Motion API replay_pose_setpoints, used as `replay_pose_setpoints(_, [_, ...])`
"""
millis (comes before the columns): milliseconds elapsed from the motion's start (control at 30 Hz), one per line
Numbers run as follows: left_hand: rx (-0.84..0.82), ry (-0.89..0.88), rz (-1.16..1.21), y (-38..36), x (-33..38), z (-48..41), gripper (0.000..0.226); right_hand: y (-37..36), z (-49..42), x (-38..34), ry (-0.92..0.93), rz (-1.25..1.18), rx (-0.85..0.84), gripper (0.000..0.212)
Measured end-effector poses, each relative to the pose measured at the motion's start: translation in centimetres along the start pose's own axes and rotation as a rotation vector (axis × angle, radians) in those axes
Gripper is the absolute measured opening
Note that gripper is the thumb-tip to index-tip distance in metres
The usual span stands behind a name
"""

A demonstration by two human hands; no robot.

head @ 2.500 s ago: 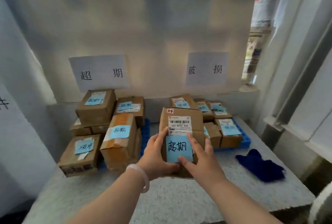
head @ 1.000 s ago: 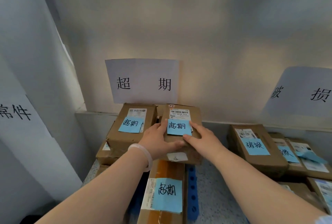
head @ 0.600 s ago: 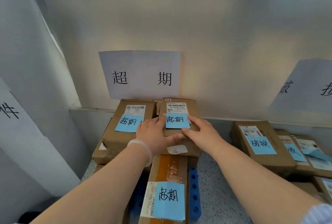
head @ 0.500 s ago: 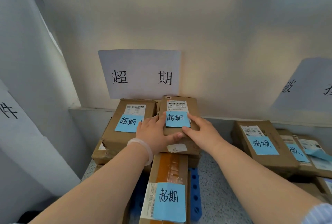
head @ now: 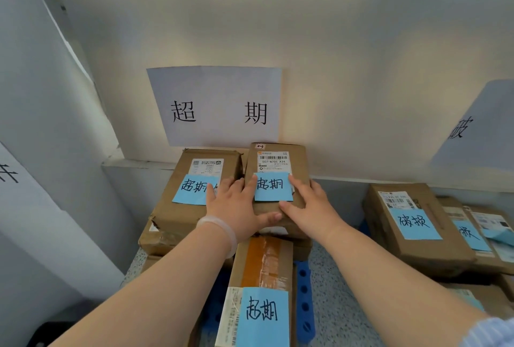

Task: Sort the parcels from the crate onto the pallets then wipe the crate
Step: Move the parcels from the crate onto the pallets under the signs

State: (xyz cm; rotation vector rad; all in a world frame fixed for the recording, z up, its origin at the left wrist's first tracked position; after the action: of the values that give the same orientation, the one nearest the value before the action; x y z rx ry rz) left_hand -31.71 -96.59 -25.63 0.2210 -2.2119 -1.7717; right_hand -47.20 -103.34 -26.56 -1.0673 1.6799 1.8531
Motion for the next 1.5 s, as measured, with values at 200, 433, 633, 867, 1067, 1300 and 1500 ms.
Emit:
replay_pose_setpoints(200, [0.005, 0.004, 0.012, 1.1, 0.3, 0.5, 0.099, 2.0, 1.2, -0.5, 0.08, 0.139, 0.01, 0.071])
replay_pose_setpoints(433, [0.108, -0.096, 0.064, 3.5, 4.4, 4.7, 0.097, 5.9, 8.1, 0.0, 0.233, 0.392, 0.055, 0.089])
replay_pose_setpoints(633, [0.113, -0.347, 0.13, 3.6, 11.5, 9.1, 0.1, 9.7, 15.2, 2.5, 0.171, 0.544, 0.23, 0.094])
replay_pose_setpoints(867, [-0.022, -0.685, 0.254, 1.2, 21.6, 17.3, 0.101, 14.0, 27.1, 10.2, -0.219, 0.651, 0.36, 0.099])
replay_pose_setpoints(1067, [-0.074, -0.975, 0.34, 2.0, 31.8, 27.5, 0.1, 20.4, 39.8, 14.9, -0.435, 0.701, 0.491, 0.098])
replay_pose_setpoints(1300, [-0.094, -1.196, 0.381, 3.6, 43.0, 40.5, 0.099, 27.7, 54.8, 20.6, -0.617, 0.7, 0.67, 0.097])
replay_pose_setpoints(1500, [-0.143, -1.297, 0.409, 4.2, 52.2, 52.1, 0.1, 34.5, 67.0, 25.3, -0.768, 0.722, 0.773, 0.097])
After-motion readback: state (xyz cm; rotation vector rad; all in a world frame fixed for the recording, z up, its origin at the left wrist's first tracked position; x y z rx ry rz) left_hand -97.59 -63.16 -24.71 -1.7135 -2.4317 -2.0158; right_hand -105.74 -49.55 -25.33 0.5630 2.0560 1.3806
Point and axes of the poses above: each hand's wrist, its own z-axis away from the middle knuckle, its own y-axis out of the back of the hand, x = y × z, the point moved 4 cm from there along -z, towards the middle knuckle, and after that the axes turned 14 degrees about x, right-handed, at the moved point
